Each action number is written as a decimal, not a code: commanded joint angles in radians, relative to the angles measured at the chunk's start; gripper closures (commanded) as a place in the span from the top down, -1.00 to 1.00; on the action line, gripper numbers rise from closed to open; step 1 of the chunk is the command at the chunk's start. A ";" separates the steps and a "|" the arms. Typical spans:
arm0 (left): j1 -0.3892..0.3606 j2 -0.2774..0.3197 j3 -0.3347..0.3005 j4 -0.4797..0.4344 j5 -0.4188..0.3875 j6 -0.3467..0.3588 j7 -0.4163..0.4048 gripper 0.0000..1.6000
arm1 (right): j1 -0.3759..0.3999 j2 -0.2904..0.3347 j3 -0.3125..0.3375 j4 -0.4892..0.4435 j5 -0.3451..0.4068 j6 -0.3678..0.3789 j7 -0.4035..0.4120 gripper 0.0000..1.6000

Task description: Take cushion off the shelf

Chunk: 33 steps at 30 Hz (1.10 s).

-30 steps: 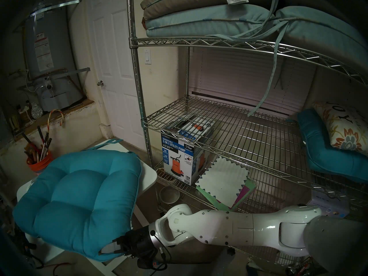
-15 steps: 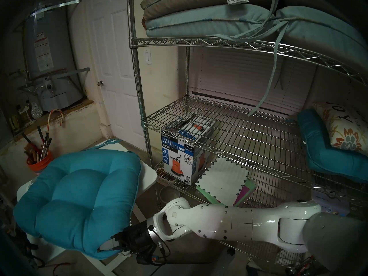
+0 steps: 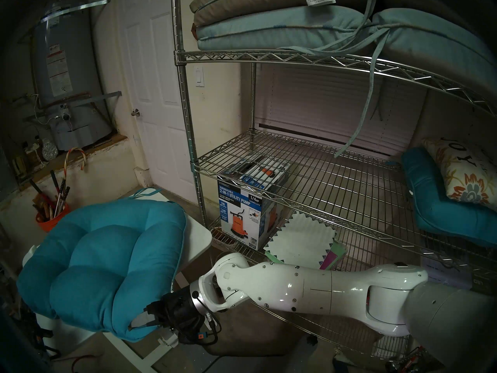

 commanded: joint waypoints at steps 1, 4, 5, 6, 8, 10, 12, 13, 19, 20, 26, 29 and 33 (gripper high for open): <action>0.045 -0.029 -0.006 -0.055 -0.007 -0.039 -0.002 -1.00 | 0.046 -0.098 0.037 -0.013 0.014 0.006 0.009 -1.00; 0.062 -0.049 -0.002 -0.066 -0.007 -0.050 -0.002 -1.00 | 0.054 -0.124 0.041 0.009 0.015 0.000 0.018 -1.00; 0.067 -0.056 -0.001 -0.072 -0.008 -0.053 -0.002 -1.00 | 0.057 -0.125 0.041 0.010 0.016 0.000 0.021 -1.00; 0.074 -0.063 0.001 -0.080 -0.008 -0.058 -0.004 -1.00 | 0.060 -0.144 0.042 0.029 0.014 -0.004 0.022 -1.00; 0.082 -0.077 0.007 -0.085 -0.007 -0.065 -0.004 -1.00 | 0.064 -0.132 0.043 0.019 0.016 -0.001 0.028 -1.00; 0.094 -0.091 0.012 -0.097 -0.007 -0.073 -0.005 -1.00 | 0.070 -0.145 0.046 0.031 0.017 -0.004 0.034 -1.00; 0.101 -0.104 0.018 -0.104 -0.007 -0.078 -0.005 -1.00 | 0.077 -0.152 0.049 0.037 0.018 -0.008 0.038 -1.00; 0.105 -0.110 0.021 -0.108 -0.007 -0.082 -0.006 -1.00 | 0.080 -0.163 0.051 0.047 0.019 -0.011 0.040 -1.00; 0.126 -0.145 0.037 -0.136 -0.010 -0.097 -0.009 -1.00 | 0.103 -0.181 0.061 0.071 0.021 -0.023 0.053 -1.00; 0.128 -0.149 0.038 -0.138 -0.010 -0.098 -0.009 -1.00 | 0.109 -0.190 0.064 0.078 0.021 -0.026 0.056 -1.00; 0.140 -0.169 0.045 -0.155 -0.012 -0.103 -0.012 -1.00 | 0.138 -0.202 0.076 0.097 0.022 -0.036 0.069 -1.00; 0.143 -0.176 0.047 -0.162 -0.012 -0.103 -0.013 -1.00 | 0.150 -0.212 0.082 0.111 0.023 -0.040 0.076 -1.00; 0.144 -0.182 0.048 -0.170 -0.012 -0.098 -0.013 -1.00 | 0.170 -0.221 0.088 0.116 0.025 -0.047 0.088 -1.00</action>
